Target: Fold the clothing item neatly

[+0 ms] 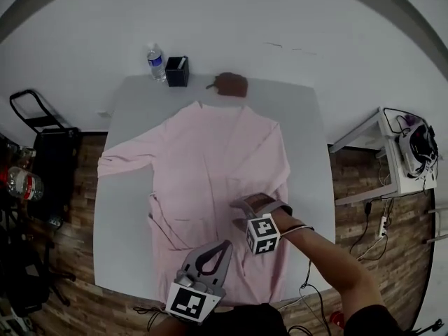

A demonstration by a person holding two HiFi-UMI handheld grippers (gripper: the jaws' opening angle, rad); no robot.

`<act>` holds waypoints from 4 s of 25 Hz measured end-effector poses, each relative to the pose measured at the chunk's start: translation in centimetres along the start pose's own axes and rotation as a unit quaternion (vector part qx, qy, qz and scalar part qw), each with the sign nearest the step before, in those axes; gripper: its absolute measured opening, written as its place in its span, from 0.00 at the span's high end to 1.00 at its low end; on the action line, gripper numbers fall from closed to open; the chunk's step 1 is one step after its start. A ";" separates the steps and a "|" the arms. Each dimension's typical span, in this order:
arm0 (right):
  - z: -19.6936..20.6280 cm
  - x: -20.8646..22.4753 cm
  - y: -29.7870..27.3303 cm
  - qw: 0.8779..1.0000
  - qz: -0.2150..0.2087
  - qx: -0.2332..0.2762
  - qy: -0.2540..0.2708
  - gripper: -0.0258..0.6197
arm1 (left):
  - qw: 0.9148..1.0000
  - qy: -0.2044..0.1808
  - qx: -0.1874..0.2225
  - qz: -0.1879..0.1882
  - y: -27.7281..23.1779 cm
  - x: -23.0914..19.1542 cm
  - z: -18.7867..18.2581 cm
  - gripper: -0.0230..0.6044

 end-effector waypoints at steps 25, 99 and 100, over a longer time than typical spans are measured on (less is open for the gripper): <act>5.7 7.3 -3.4 0.776 0.180 0.041 -0.603 0.92 | 1.000 0.008 0.021 -0.016 4.6 -4.4 0.8 0.96; -35.0 7.3 -25.5 0.988 0.055 0.092 0.111 0.92 | 0.945 0.237 -0.023 -0.223 16.6 -47.9 23.3 0.66; -35.0 7.2 -25.2 0.989 0.056 0.094 0.102 0.91 | 0.944 0.243 -0.031 -0.222 16.6 -47.8 24.0 0.65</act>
Point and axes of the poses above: the fingertips, and each gripper's own axes: y backward along the fingers, x to its right, z out of its underside, the point moved 8 cm from there along y, backward along the fingers, and after that the axes turned 10 degrees about -y, right-handed, at the moved point
